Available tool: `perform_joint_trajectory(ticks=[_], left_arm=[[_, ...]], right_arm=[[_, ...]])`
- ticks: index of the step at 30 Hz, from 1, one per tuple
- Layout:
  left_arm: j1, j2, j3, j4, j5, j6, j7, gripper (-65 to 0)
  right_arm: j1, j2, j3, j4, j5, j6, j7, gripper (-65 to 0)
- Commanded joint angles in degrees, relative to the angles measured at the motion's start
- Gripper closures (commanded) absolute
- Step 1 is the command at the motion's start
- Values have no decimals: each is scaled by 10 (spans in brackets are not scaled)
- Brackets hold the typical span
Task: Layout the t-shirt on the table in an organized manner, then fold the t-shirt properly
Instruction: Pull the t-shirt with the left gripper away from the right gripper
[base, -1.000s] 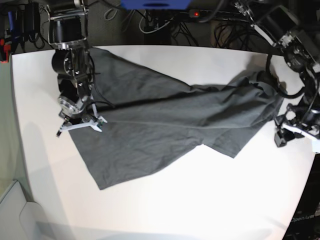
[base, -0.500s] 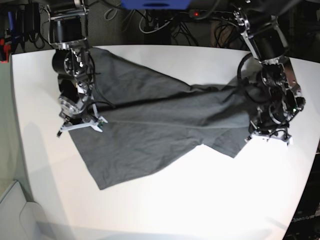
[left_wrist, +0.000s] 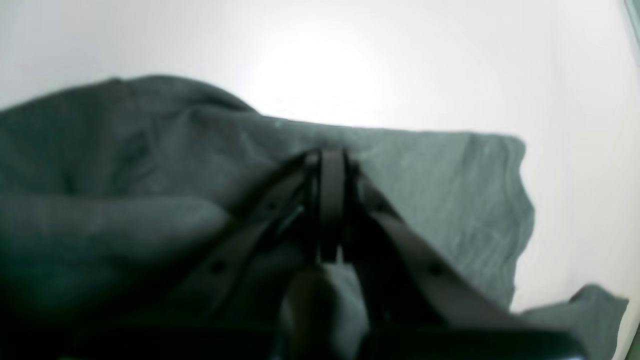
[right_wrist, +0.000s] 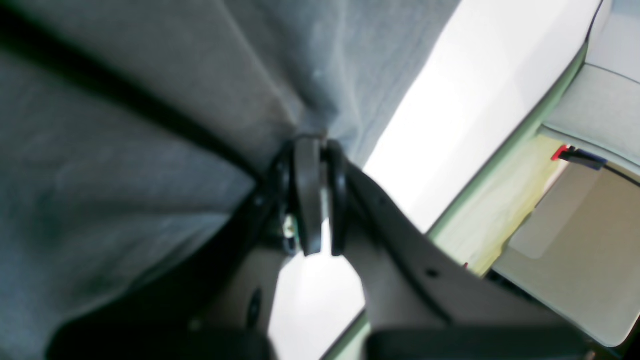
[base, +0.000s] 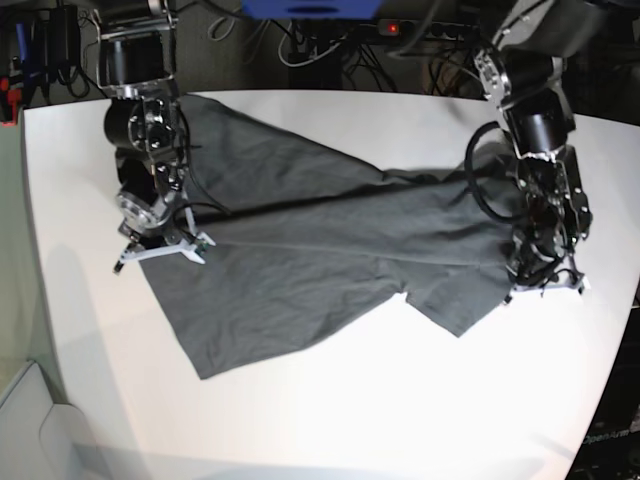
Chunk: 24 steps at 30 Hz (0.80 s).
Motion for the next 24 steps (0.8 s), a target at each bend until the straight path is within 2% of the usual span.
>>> perform_joint_trajectory(ticks=[1, 5, 8, 12, 16, 18, 22, 24], left_arm=[[-18, -5, 0, -29, 10, 13, -5, -4], [-92, -16, 0, -145, 10, 13, -96, -4], [-135, -20, 0, -186, 10, 11, -152, -4], [-174, -20, 0, -187, 8, 10, -186, -4], [-197, -22, -2, -137, 5, 8, -178, -4], [-194, -21, -5, -64, 4, 13, -132, -4], [-142, -14, -6, 106, 4, 14, 64, -4], [-98, 4, -7, 191, 8, 15, 140, -4]], right_arm=[[-2, 0, -1, -2, 24, 23, 5, -23], [-2, 6, -1, -2, 24, 23, 5, -23], [-3, 6, -1, -2, 24, 23, 5, -23], [-3, 5, -1, -2, 24, 23, 5, -23], [-3, 4, 0, -2, 24, 23, 5, -23], [-2, 4, 0, -2, 24, 23, 5, -23], [-1, 4, 0, -2, 24, 23, 5, -23], [-1, 3, 0, -1, 25, 23, 5, -23]])
